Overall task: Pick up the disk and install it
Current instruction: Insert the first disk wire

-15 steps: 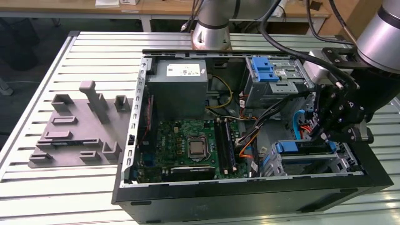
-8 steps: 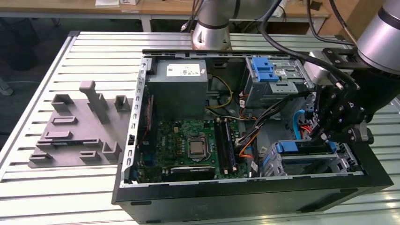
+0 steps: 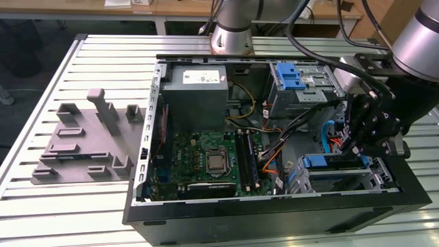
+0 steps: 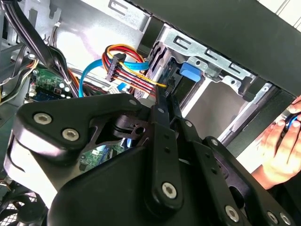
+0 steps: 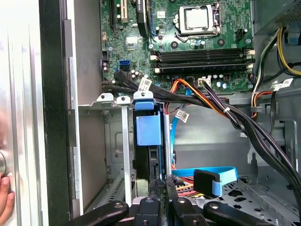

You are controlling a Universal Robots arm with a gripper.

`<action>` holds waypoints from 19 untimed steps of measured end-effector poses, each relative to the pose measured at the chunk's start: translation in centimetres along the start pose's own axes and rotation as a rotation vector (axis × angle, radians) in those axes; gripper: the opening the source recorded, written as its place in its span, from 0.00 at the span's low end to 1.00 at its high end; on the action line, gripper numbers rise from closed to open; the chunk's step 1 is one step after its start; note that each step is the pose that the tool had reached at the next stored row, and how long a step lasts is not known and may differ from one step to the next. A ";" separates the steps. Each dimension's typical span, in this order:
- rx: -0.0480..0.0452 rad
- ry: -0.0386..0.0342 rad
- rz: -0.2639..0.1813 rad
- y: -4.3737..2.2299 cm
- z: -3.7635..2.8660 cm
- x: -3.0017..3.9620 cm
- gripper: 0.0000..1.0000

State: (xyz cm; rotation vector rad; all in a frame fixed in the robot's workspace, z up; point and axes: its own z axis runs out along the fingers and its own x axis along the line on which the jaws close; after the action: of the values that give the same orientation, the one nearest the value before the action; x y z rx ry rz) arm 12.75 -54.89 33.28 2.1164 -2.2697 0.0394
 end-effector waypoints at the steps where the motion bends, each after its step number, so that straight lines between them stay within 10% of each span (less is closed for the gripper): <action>1: -0.0001 0.0001 0.000 -0.01 0.00 0.02 0.16; 19: -0.0031 0.0001 0.008 -0.08 0.29 0.34 0.16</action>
State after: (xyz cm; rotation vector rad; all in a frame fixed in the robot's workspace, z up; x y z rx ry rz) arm 12.80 -55.24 33.00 2.1061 -2.2765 0.0363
